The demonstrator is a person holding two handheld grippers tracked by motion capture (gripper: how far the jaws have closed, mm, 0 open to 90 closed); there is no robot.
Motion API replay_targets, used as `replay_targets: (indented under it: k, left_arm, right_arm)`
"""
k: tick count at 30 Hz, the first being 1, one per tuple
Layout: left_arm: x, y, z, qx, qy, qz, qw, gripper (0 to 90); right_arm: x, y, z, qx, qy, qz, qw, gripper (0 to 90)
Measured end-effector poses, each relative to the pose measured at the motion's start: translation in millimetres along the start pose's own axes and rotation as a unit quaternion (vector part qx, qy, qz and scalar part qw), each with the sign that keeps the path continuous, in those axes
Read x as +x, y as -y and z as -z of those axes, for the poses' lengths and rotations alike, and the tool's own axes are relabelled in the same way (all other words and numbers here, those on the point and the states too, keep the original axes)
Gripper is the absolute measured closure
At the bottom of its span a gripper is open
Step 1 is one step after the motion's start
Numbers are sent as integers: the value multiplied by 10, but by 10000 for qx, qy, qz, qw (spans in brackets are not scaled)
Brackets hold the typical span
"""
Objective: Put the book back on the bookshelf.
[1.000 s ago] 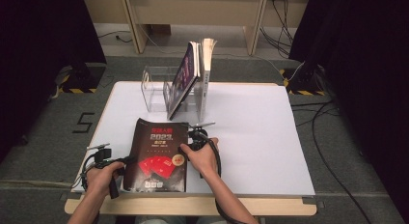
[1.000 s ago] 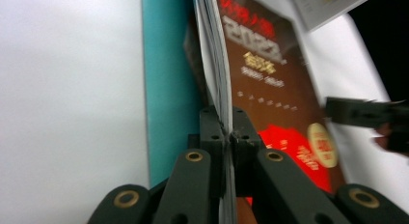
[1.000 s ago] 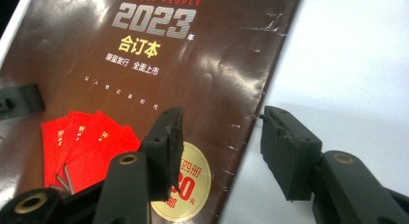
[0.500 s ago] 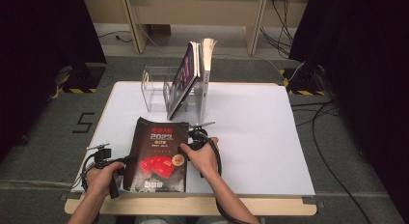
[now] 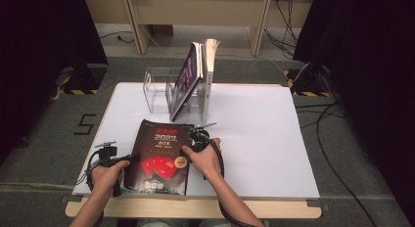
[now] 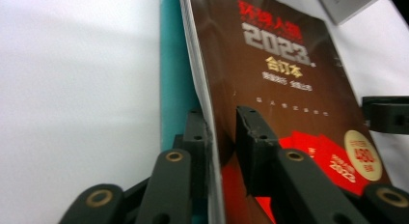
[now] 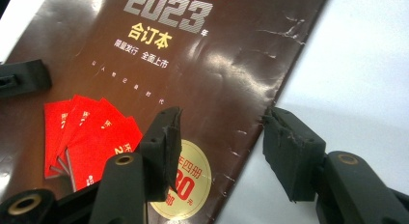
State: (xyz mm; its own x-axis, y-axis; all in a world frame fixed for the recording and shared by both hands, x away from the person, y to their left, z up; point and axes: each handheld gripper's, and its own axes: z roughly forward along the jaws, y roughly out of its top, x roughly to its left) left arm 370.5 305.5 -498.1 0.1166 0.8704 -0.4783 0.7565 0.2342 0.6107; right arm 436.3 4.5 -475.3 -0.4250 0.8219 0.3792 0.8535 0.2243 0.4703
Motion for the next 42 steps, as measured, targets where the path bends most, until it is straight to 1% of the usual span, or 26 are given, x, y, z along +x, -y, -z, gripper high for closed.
replay_targets:
  k: [1,2,5,6,8,9,11,15,16,18,21,22,26,27,28,29,30,31,32,33,34,35,37,39,40,42]
  left_arm:
    - [6,-8,-3,0,34,29,10000,718]
    - [8,-17,-3,15,37,1,10000,705]
    - [26,-67,-12,1,-48,-46,10000,656]
    - [32,-96,-26,46,-17,-25,10000,644]
    - [27,-144,-52,120,-9,-92,9999,618]
    - [24,-165,-67,142,-16,-94,9999,607]
    - [22,-200,-90,183,-27,-128,9997,603]
    - [53,-269,-127,257,36,-85,9996,603]
    - [57,-283,-134,272,54,-77,9996,599]
    - [58,-315,-153,276,18,-86,9996,575]
    - [53,-343,-177,279,-22,-137,9995,575]
    - [50,-360,-188,296,-42,-158,9994,575]
    - [63,-409,-224,302,-43,-103,9995,575]
    - [65,-416,-226,323,-47,-129,9994,577]
    - [65,-421,-228,339,-75,-165,9993,589]
    - [67,-420,-227,325,-124,-148,9993,615]
    - [72,-415,-223,337,-202,-205,9990,665]
    - [76,-403,-219,317,-209,-289,9989,707]
    - [74,-393,-213,303,-215,-320,9988,716]
    - [64,-385,-197,307,-227,-498,9980,736]
    - [56,-380,-184,268,-213,-569,9978,769]
    - [49,-379,-163,234,-155,-629,9976,813]
    - [27,-370,-118,201,-53,-666,9976,868]
    - [5,-342,-97,178,-76,-784,9967,872]
    - [6,-330,-86,175,-63,-809,9965,873]
    - [23,-297,-58,114,29,-704,9974,874]
  right_arm:
    - [1,-1,0,5,4,4,10000,481]
    - [0,-3,1,13,-3,6,10000,482]
    - [1,-12,0,46,-3,21,10000,481]
    - [0,-15,-2,43,-21,28,10000,482]
    - [0,-16,-3,48,-20,30,10000,483]
    - [-1,-16,-2,45,-23,32,10000,483]
    - [-6,-15,-2,42,-26,49,10000,482]
    - [-2,-17,-2,55,-26,38,10000,483]
    - [-5,-21,-4,58,-23,70,10000,483]
    - [-13,-27,-3,66,-33,99,9999,485]
    - [-13,-27,-4,70,-33,112,9999,485]
    - [-9,-27,-3,83,-41,73,9999,486]
    - [1,-24,-3,93,-12,98,9999,484]
    - [0,-24,-3,87,-17,96,9999,485]
    - [-1,-24,-3,88,-20,91,9999,485]
    - [-6,-26,-3,89,-30,102,9999,486]
    - [-11,-28,-4,90,-40,104,9999,487]
    - [-11,-31,-2,99,-52,64,9999,487]
    - [-15,-33,-2,110,-52,80,9999,487]
    - [-13,-33,-2,103,-52,80,9999,487]
    - [-12,-29,-3,89,-46,85,9999,487]
    - [-13,-28,-4,85,-44,101,9999,487]
    - [-10,-32,-2,102,-45,65,9999,485]
    - [-12,-33,-2,110,-44,84,9999,485]
    - [-13,-33,-3,105,-44,95,9999,485]
    - [-12,-33,-1,109,-57,63,9999,487]
